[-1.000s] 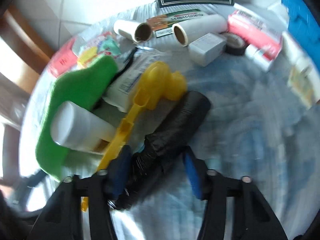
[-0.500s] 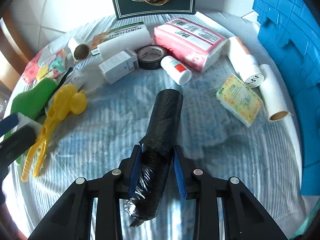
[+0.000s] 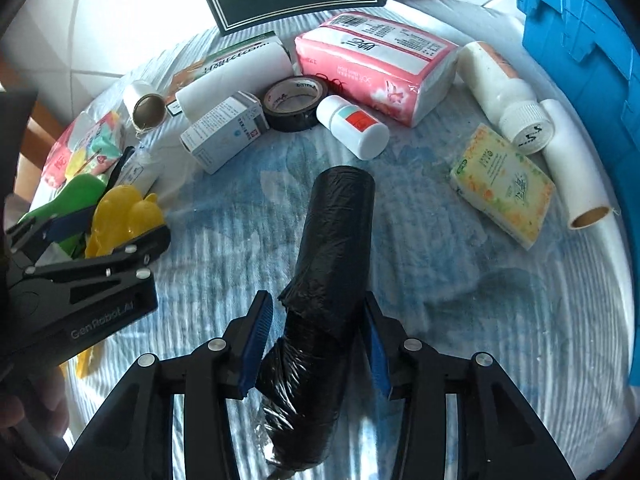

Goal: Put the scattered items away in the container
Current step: 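Close the left gripper on the yellow duck-shaped clip, then lift the black roll and yellow clip with both grippers toward the bin, then lower the black roll and yellow duck clip into the bin and open both grippers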

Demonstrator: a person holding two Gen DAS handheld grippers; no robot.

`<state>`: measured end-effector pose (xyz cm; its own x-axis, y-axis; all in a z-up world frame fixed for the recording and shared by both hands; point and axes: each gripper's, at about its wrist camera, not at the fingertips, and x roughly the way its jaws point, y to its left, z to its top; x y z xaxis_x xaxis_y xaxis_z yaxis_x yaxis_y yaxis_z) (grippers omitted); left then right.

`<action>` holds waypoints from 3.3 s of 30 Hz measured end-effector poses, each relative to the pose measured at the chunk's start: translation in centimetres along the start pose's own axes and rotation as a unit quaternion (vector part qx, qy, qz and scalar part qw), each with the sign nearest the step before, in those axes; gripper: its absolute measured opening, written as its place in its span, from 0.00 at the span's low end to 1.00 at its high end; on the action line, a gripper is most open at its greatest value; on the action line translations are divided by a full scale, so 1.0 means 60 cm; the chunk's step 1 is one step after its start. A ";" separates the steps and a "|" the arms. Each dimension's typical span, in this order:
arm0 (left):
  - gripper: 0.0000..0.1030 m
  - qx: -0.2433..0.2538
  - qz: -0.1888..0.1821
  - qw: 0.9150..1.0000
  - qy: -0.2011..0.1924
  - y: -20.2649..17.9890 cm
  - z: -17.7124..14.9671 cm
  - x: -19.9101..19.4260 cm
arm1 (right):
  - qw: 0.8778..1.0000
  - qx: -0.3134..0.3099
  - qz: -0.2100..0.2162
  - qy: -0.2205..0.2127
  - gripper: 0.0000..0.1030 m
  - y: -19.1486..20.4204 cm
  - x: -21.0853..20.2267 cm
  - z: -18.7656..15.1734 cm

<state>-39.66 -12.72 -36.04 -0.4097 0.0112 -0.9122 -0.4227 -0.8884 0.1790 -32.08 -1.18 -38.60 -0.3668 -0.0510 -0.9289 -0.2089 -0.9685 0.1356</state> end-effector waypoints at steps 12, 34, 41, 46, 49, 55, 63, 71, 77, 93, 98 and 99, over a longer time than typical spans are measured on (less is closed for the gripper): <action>0.57 -0.046 -0.064 0.996 0.035 0.014 0.002 0.025 | 1.000 -0.010 -0.012 0.003 0.37 -0.013 -0.002 -0.012; 0.56 -0.088 -0.056 0.988 -0.111 0.000 -0.032 -0.134 | 0.993 -0.074 -0.003 -0.096 0.33 0.028 -0.095 -0.013; 0.55 -0.114 -0.027 0.976 -0.183 0.000 -0.034 -0.267 | 0.978 -0.103 0.027 -0.177 0.33 0.045 -0.224 0.007; 0.55 -0.141 -0.015 0.964 -0.225 0.001 -0.038 -0.361 | 0.964 -0.130 0.042 -0.228 0.33 0.049 -0.323 0.008; 0.55 -0.138 -0.011 0.959 -0.249 0.000 -0.036 -0.413 | 0.956 -0.134 0.046 -0.258 0.33 0.048 -0.384 0.008; 0.55 -0.119 -0.033 0.943 -0.309 -0.019 -0.028 -0.510 | 0.946 -0.114 0.021 -0.302 0.33 0.024 -0.491 0.001; 0.55 -0.073 -0.064 0.926 -0.366 -0.095 -0.005 -0.604 | 0.930 -0.069 -0.030 -0.360 0.33 -0.044 -0.620 -0.006; 0.55 -0.035 -0.084 0.892 -0.442 -0.239 0.086 -0.732 | 0.898 -0.038 -0.075 -0.432 0.33 -0.209 -0.765 0.011; 0.55 -0.029 -0.117 0.859 -0.498 -0.398 0.190 -0.865 | 0.884 -0.032 -0.114 -0.452 0.33 -0.387 -0.846 0.043; 0.55 0.016 -0.200 0.937 -0.286 -0.759 0.433 -0.665 | 0.935 0.034 -0.126 -0.330 0.33 -0.772 -0.755 0.140; 0.55 0.034 -0.150 0.961 -0.231 -0.814 0.493 -0.569 | 0.953 0.047 -0.126 -0.273 0.33 -0.815 -0.675 0.203; 0.55 0.032 -0.145 0.964 -0.221 -0.816 0.502 -0.552 | 0.956 0.052 -0.125 -0.260 0.33 -0.824 -0.654 0.216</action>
<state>-29.73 44.22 -3.50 -0.5650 0.4608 -0.6844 -0.6141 -0.7889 -0.0242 -19.08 51.87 -4.38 -0.6889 0.3337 -0.6434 -0.4287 -0.9034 -0.0095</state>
